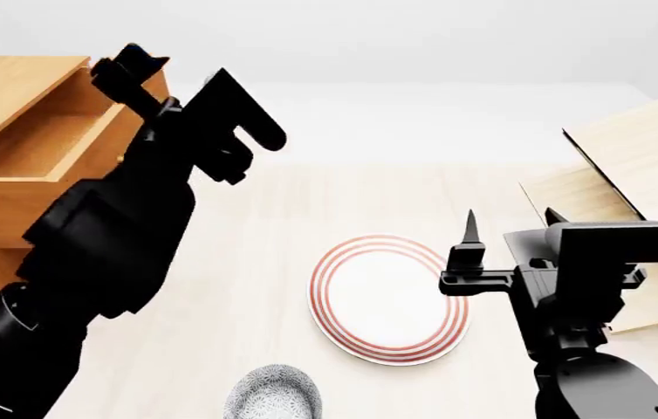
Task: Open the top drawer of the cabinet and put the bowl in it.
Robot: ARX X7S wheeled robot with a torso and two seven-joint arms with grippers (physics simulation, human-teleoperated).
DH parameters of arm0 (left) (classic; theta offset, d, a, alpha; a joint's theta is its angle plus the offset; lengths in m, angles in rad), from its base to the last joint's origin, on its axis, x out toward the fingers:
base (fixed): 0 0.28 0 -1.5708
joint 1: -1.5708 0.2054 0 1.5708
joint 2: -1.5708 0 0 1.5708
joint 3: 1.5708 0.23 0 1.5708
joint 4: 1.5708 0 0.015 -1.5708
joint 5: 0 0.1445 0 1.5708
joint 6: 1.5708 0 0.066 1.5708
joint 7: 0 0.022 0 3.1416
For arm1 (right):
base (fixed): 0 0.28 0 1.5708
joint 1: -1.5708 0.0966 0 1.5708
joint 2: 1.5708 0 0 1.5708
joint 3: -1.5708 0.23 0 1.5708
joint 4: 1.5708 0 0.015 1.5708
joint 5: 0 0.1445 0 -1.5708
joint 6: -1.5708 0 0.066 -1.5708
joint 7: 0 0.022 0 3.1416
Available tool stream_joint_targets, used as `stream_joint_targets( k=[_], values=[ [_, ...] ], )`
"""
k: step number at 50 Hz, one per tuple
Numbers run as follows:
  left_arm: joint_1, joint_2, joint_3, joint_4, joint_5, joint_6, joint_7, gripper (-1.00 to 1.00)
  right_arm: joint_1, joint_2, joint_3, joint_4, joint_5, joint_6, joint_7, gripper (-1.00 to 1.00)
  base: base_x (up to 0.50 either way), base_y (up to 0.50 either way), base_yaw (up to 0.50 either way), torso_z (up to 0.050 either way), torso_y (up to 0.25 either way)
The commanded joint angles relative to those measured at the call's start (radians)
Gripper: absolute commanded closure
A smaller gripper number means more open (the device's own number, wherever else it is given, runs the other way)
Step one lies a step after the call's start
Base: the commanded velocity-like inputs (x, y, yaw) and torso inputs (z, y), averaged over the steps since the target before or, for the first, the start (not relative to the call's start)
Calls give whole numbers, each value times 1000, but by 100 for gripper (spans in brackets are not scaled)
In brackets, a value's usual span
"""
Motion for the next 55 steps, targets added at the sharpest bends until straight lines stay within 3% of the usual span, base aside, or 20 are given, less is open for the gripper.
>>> stream_joint_targets(
  k=[1,8,15,26,36,48,55],
  values=[
    [-108,47,-232,163,-136,-168,55,-100,-2,4,4,-13,10,4,4,-100,0,0,0,0,0],
    [-198,109,-435,-1,-209,-253,54,-100,-4,6,8,-12,15,-1,3,-100,0,0,0,0,0],
    [-285,148,-557,-168,-227,-294,23,-100,3,7,3,-15,19,8,8,-100,0,0,0,0,0],
    [-382,161,-565,-448,-218,-321,35,-100,10,10,-3,-5,21,5,9,-100,0,0,0,0,0],
    [-415,161,-534,-591,-204,-301,54,-100,12,13,1,-2,26,7,12,-100,0,0,0,0,0],
    [-431,173,-526,-714,-188,-239,51,-100,9,16,-3,2,27,1,16,-100,0,0,0,0,0],
    [-498,203,-497,-925,-164,-126,72,-100,9,16,-14,10,23,-5,19,-100,0,0,0,0,0]
  ],
)
